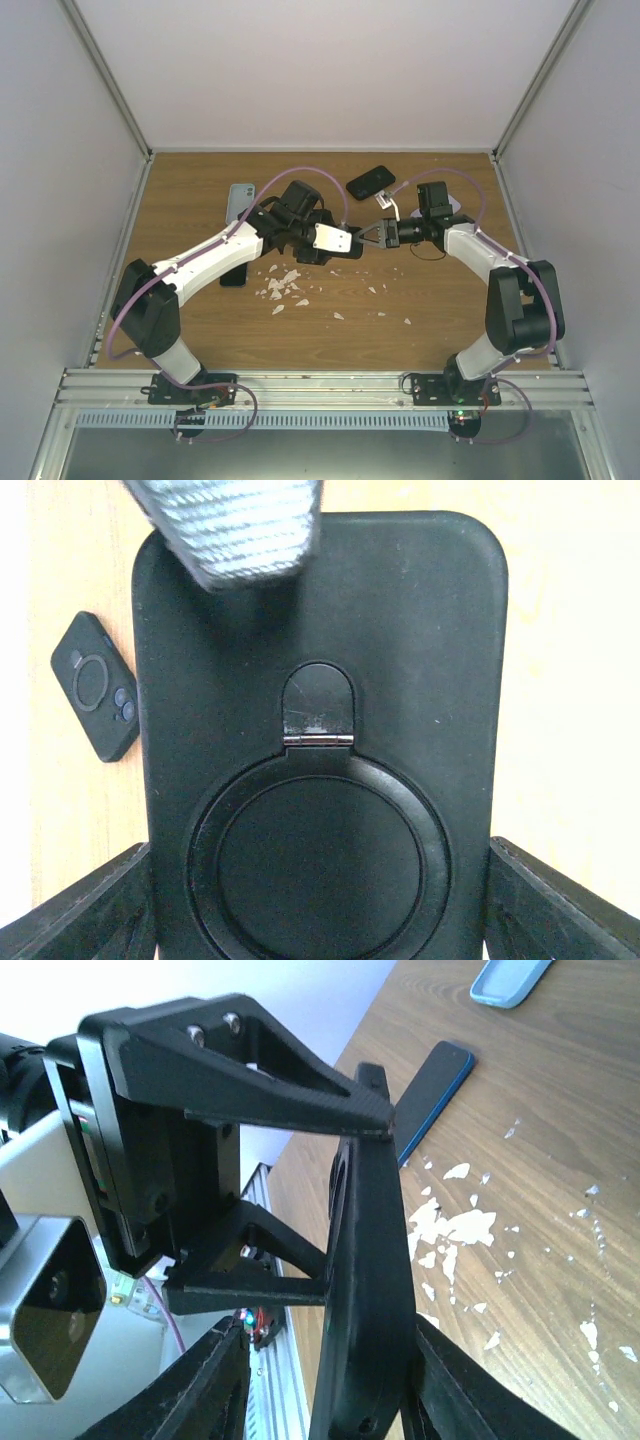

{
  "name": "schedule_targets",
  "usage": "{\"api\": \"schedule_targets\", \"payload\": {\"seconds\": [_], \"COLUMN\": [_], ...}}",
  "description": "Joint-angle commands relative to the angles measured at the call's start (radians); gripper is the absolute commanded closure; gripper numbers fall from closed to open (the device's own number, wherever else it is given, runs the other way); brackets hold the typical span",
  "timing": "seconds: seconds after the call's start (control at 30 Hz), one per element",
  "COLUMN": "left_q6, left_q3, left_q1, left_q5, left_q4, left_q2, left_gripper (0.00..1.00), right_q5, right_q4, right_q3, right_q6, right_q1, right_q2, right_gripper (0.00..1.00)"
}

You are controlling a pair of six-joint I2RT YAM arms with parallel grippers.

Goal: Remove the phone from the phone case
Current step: Adjust the phone.

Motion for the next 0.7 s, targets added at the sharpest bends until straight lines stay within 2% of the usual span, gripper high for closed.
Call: {"api": "schedule_targets", "payload": {"seconds": [0.0,0.2,0.4,0.53,0.67], "left_q6": [0.0,-0.009,-0.019,-0.025,-0.04], "left_q3": [0.042,0.037,0.034,0.024,0.022], "left_q1": [-0.008,-0.008,-0.008,-0.007,-0.007], "left_q5": [0.001,-0.014,-0.03,-0.058,-0.093], "left_q4": [0.113,0.138,0.154,0.178,0.201], "left_q2": [-0.011,-0.014,-0.012,-0.021,-0.037], "left_gripper": [0.44,0.44,0.42,0.25,0.03], "right_q5": [-0.039,-0.074,-0.085,-0.081,-0.075], "right_q4": [0.028,0.058,0.054,0.051,0.042], "right_q3": [-0.022,-0.036,-0.006,0.005,0.03], "right_q6": [0.015,0.056,0.073,0.083,0.082], "right_q1": [0.006,0.008,0.006,0.004,-0.009], "right_q2": [-0.021,-0.012,0.001,-0.009,-0.022], "right_gripper": [0.59,0.67,0.89,0.98,0.99]}}
